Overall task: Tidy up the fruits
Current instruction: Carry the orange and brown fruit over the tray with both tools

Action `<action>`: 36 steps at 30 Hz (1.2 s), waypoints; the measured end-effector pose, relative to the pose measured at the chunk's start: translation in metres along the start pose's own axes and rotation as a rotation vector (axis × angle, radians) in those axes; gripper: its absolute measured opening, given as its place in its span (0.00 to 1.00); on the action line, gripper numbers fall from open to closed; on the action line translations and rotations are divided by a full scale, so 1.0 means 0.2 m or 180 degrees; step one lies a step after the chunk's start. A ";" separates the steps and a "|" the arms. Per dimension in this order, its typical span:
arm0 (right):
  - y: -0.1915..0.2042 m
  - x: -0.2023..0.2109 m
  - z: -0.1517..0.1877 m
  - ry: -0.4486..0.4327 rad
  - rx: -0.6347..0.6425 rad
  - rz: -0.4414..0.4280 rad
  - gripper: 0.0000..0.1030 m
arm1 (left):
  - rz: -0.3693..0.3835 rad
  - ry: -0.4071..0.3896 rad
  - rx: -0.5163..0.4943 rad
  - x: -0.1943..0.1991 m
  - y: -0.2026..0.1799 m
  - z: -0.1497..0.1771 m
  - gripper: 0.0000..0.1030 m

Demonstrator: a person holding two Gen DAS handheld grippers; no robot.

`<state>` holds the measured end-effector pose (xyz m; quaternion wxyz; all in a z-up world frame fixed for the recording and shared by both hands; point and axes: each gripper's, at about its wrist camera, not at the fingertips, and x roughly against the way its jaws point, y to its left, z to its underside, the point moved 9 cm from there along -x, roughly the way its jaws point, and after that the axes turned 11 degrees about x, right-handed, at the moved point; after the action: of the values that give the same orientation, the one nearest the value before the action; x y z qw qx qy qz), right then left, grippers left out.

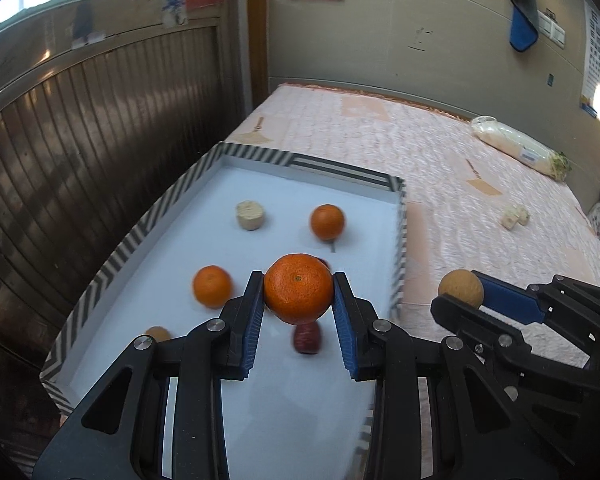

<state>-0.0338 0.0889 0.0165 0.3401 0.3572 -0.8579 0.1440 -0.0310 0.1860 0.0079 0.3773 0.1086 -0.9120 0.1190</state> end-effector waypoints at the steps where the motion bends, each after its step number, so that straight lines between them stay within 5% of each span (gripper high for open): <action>1: 0.02 -0.01 0.00 0.0007 0.0021 -0.0010 0.25 | -0.0013 0.0001 0.0024 0.00 0.03 0.00 0.32; 17: 0.27 -0.15 -0.07 0.0117 0.0306 -0.0241 0.25 | -0.0191 0.0100 0.0266 -0.09 0.28 -0.01 0.32; 36: 0.46 -0.30 -0.01 0.0354 0.0563 -0.0511 0.25 | -0.0302 0.0198 0.0312 -0.16 0.35 -0.05 0.32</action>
<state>-0.0668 0.1852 -0.0236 0.3646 0.4448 -0.7903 0.2111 -0.0225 0.2578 -0.0178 0.4048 0.1663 -0.8868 0.1488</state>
